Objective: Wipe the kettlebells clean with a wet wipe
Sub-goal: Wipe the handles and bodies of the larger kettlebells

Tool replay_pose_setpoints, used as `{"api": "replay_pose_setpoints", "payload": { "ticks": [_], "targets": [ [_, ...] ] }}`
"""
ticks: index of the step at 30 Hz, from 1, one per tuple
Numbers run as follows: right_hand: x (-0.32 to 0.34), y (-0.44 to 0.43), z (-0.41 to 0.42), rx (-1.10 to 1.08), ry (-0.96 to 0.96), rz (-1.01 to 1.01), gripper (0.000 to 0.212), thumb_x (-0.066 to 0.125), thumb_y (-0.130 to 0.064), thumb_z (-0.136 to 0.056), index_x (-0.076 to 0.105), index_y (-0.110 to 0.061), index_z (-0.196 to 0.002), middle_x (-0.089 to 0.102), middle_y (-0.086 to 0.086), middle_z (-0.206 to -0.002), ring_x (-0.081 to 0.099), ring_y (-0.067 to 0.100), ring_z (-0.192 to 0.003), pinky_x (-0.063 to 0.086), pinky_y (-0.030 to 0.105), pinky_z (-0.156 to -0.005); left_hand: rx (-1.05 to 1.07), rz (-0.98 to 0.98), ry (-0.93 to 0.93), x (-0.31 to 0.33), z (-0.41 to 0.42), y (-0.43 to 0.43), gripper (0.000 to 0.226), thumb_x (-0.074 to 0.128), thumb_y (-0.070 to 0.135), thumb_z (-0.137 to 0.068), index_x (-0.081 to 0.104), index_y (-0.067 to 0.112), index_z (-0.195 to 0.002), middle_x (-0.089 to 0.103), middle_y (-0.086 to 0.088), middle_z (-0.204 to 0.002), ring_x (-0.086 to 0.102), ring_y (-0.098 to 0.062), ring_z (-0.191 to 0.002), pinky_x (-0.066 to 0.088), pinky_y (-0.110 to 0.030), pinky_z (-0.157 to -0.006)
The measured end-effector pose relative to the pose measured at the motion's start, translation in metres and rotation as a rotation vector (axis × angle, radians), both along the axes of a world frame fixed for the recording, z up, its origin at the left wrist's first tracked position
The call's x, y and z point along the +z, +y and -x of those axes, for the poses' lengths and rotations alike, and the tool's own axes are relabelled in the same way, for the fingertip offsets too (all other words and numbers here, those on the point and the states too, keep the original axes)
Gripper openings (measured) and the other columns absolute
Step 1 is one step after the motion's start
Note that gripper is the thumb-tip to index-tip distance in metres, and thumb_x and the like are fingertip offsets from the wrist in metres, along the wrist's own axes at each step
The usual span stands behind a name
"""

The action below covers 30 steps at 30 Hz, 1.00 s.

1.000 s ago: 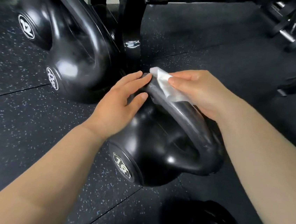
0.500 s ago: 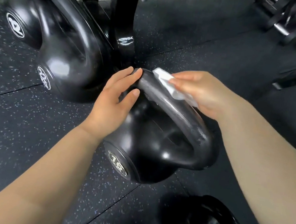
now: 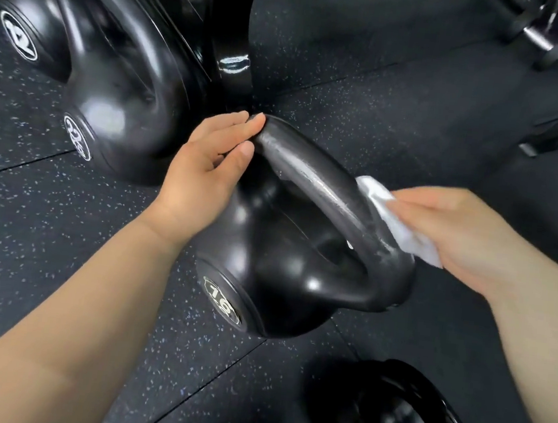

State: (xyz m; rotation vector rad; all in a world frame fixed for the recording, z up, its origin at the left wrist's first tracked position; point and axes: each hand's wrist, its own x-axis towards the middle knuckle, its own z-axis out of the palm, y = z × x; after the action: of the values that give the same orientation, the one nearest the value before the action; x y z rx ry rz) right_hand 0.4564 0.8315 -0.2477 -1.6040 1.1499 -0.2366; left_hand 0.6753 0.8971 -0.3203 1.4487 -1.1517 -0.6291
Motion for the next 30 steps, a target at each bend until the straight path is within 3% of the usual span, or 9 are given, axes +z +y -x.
{"api": "replay_pose_setpoints", "payload": {
  "ticks": [2,4,11,13,16,21,23,26,30],
  "targets": [
    [0.004,-0.007,-0.030,0.045,0.015,0.069,0.021,0.067,-0.040,-0.075,0.072,-0.021,-0.083,0.064,0.000,-0.086,0.052,0.013,-0.084,0.044,0.041,-0.090,-0.004,0.003,0.006,-0.001,0.002,0.000,0.042,0.045,0.006,-0.091,0.029,0.026,-0.124,0.041,0.006,-0.123,0.037,0.026,-0.101,0.027,0.008,-0.083],
    [0.007,-0.016,-0.065,0.066,-0.012,0.233,0.010,0.062,-0.021,-0.082,0.068,-0.027,-0.086,0.064,-0.005,-0.078,0.060,0.004,-0.072,0.052,0.028,-0.081,0.002,0.011,0.002,-0.001,0.003,0.000,0.042,0.045,0.004,-0.091,0.028,0.022,-0.125,0.040,0.005,-0.123,0.035,0.033,-0.097,0.025,0.009,-0.083],
    [0.006,-0.007,-0.085,0.056,-0.045,0.405,0.019,0.058,-0.013,-0.083,0.069,-0.015,-0.098,0.062,-0.014,-0.078,0.058,0.000,-0.076,0.045,0.009,-0.072,-0.029,-0.016,-0.048,0.003,-0.002,0.003,0.038,0.046,0.014,-0.091,0.035,0.027,-0.124,0.040,0.006,-0.126,0.032,0.000,-0.122,0.022,-0.003,-0.104],
    [0.006,-0.002,-0.062,0.040,-0.024,0.438,0.016,0.059,-0.014,-0.082,0.071,-0.021,-0.091,0.064,-0.018,-0.074,0.059,-0.002,-0.074,0.044,0.007,-0.068,-0.056,-0.036,-0.061,0.002,-0.004,0.004,0.041,0.046,0.013,-0.091,0.032,0.032,-0.124,0.038,0.007,-0.131,0.030,0.001,-0.124,0.024,-0.007,-0.105],
    [0.016,0.008,-0.030,0.048,-0.010,0.476,0.027,0.059,-0.014,-0.080,0.068,-0.036,-0.069,0.068,-0.024,-0.066,0.060,-0.007,-0.069,0.045,0.008,-0.062,-0.092,-0.013,-0.088,0.007,0.001,0.012,0.053,0.056,0.017,-0.086,0.029,0.033,-0.129,0.033,0.008,-0.140,0.026,0.004,-0.127,0.017,0.005,-0.098],
    [0.043,0.017,-0.027,0.022,-0.229,0.361,0.028,0.061,-0.017,-0.079,0.070,-0.035,-0.059,0.066,-0.023,-0.059,0.059,-0.009,-0.061,0.044,0.005,-0.054,-0.234,0.200,-0.009,0.039,0.019,0.024,0.067,0.059,0.035,-0.071,0.021,0.039,-0.126,0.031,0.017,-0.136,0.029,-0.003,-0.133,0.024,-0.017,-0.111],
    [0.047,0.019,-0.042,0.109,-0.228,0.292,0.023,0.059,-0.019,-0.082,0.069,-0.028,-0.064,0.066,-0.018,-0.062,0.060,-0.005,-0.065,0.047,0.009,-0.058,-0.228,0.234,-0.033,0.051,0.023,0.024,0.056,0.061,0.035,-0.070,0.038,0.034,-0.121,0.048,0.020,-0.121,0.045,0.006,-0.116,0.035,-0.010,-0.098],
    [0.042,0.017,-0.061,0.137,-0.179,0.289,0.021,0.053,-0.020,-0.087,0.064,-0.031,-0.072,0.066,-0.018,-0.070,0.060,-0.006,-0.071,0.048,0.009,-0.065,-0.088,0.181,0.102,0.056,0.021,0.026,0.013,0.067,0.037,-0.066,0.059,0.039,-0.076,0.062,0.025,-0.065,0.054,0.008,-0.065,0.042,-0.007,-0.063],
    [0.026,0.010,-0.057,0.027,-0.079,0.325,0.012,0.048,-0.033,-0.088,0.055,-0.041,-0.093,0.055,-0.030,-0.090,0.051,-0.023,-0.081,0.040,-0.004,-0.067,0.194,-0.037,0.196,0.036,-0.005,0.035,0.022,0.070,0.026,-0.071,0.057,0.027,-0.053,0.056,0.019,-0.043,0.046,0.003,-0.045,0.039,-0.011,-0.047]
  ]
}}
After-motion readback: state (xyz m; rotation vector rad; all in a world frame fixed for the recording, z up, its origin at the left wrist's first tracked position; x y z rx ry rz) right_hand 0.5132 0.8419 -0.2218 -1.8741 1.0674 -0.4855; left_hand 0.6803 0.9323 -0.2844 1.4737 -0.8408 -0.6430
